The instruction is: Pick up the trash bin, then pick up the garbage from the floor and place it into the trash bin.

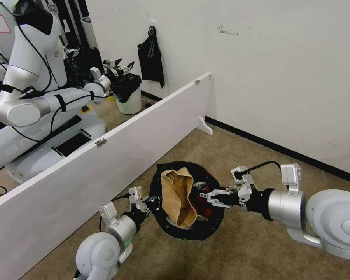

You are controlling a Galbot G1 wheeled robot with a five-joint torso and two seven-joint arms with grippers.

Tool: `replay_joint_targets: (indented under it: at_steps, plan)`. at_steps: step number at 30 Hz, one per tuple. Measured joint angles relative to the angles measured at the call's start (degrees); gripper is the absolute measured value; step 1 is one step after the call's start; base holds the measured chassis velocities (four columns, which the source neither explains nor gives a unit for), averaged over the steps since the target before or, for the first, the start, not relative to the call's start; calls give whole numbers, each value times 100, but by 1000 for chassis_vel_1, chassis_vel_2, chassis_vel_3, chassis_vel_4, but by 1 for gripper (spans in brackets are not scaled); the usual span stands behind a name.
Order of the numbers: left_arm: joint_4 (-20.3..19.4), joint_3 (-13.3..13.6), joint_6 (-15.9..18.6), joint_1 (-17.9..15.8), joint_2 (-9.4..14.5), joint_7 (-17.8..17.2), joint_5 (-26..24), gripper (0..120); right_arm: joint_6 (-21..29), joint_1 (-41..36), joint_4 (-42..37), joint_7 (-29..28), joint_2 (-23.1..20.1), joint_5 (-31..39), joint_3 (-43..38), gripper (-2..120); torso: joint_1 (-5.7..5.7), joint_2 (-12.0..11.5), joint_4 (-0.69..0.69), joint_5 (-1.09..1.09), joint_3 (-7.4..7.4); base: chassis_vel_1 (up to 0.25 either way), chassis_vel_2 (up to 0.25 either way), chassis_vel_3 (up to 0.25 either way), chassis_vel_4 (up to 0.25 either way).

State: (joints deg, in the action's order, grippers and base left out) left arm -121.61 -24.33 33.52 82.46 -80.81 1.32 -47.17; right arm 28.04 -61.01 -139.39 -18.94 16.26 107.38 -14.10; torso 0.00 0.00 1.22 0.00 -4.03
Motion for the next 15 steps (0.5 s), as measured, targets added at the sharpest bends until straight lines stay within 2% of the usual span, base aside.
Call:
replay_joint_targets:
  at_steps: [15]
  plan:
    - [14, -11, 0, -6, -3, 7, -2, 0, 7, -3, 10, 14, -39, -9, -37, 79, 0, 0, 0, 0, 0, 0, 0, 0, 0]
